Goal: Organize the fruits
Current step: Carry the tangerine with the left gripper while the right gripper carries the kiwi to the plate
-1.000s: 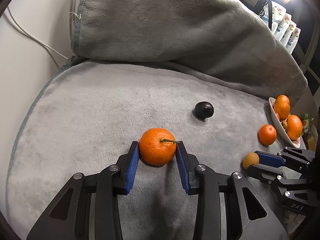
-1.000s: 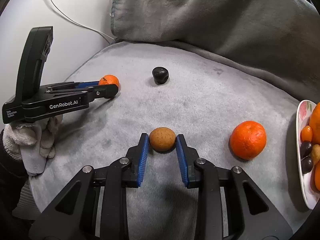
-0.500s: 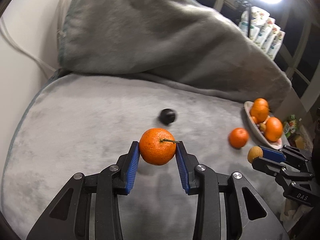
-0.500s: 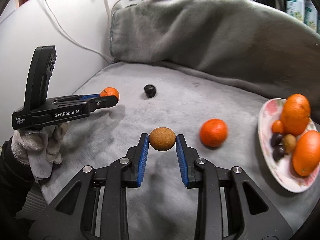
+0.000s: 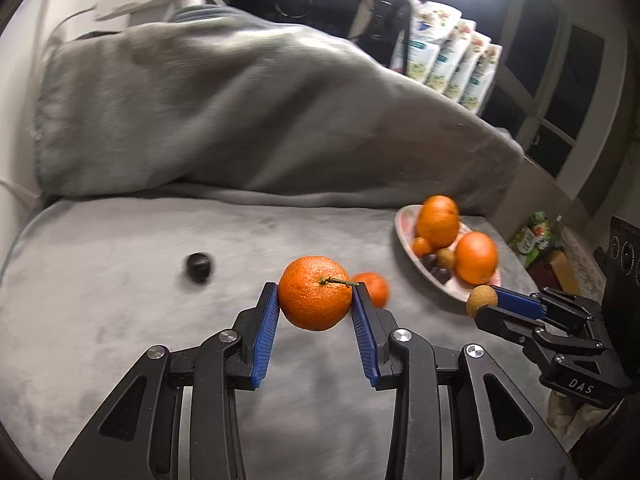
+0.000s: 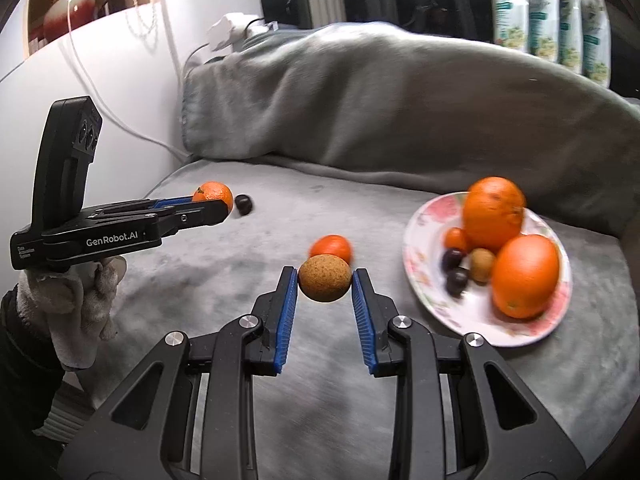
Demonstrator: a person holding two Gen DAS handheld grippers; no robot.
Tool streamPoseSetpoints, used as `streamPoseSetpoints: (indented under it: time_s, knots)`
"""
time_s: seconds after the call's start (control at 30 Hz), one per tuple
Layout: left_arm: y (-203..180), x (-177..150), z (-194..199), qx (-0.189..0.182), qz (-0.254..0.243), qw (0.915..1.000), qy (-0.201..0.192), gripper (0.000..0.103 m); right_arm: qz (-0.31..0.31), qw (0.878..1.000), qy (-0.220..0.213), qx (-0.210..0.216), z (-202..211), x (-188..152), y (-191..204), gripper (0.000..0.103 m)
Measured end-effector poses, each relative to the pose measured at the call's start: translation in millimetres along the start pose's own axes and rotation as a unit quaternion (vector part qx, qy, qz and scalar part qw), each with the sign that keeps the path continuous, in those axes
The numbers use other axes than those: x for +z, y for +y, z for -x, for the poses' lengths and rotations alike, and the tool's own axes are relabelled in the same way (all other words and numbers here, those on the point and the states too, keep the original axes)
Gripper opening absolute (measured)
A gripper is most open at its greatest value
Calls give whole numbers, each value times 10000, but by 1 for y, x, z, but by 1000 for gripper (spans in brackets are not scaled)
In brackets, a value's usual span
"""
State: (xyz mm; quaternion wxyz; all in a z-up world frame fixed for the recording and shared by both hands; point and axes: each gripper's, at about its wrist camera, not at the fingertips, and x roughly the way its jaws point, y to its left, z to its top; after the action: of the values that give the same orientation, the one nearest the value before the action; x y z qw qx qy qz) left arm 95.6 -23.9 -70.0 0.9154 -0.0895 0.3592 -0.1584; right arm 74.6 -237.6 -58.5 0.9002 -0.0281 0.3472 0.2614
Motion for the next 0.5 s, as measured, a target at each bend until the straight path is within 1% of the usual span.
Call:
streamPoseSetpoints:
  time_s: [0.3,0.5]
  knots:
    - [-48,8,-20,-389,-341,9986,64,35,-342,9987,-166,-346,23,-9,-35,29]
    - [-67,10,-32,-553,-448,9974,126,35,-512,9971,-224,-507,30,-14,-52,29]
